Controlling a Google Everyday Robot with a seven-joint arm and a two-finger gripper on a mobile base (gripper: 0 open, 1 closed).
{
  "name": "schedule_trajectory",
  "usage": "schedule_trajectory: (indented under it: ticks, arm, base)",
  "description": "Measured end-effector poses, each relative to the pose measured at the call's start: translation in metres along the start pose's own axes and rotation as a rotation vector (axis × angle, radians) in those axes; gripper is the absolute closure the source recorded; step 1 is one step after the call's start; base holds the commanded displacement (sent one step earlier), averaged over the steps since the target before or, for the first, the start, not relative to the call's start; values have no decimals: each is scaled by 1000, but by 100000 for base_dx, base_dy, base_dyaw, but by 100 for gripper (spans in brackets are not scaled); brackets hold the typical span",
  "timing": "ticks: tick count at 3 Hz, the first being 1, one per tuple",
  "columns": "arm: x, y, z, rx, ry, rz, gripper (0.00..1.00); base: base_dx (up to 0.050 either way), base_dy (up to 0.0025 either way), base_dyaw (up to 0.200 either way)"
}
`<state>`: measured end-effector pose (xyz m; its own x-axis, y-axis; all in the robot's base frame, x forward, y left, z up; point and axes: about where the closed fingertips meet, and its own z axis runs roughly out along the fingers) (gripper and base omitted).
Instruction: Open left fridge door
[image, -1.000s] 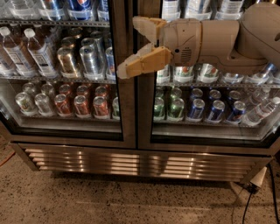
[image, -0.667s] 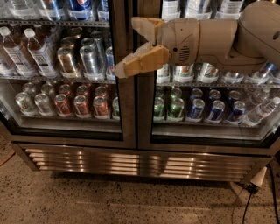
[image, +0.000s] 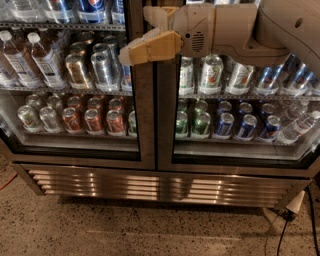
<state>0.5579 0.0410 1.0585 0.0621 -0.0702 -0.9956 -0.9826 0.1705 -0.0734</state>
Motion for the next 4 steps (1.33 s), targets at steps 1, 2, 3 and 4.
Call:
schedule_trajectory:
  ticks: [1, 2, 3, 4]
  arm:
    - [0, 0, 0, -1, 0, 0, 0]
    - [29, -4, 1, 3, 24, 40, 0]
    - [29, -4, 1, 3, 24, 40, 0]
    - [29, -4, 1, 3, 24, 40, 0]
  base:
    - [0, 0, 0]
    - [0, 0, 0]
    - [-2038, -187, 18204]
    - [0, 0, 0]
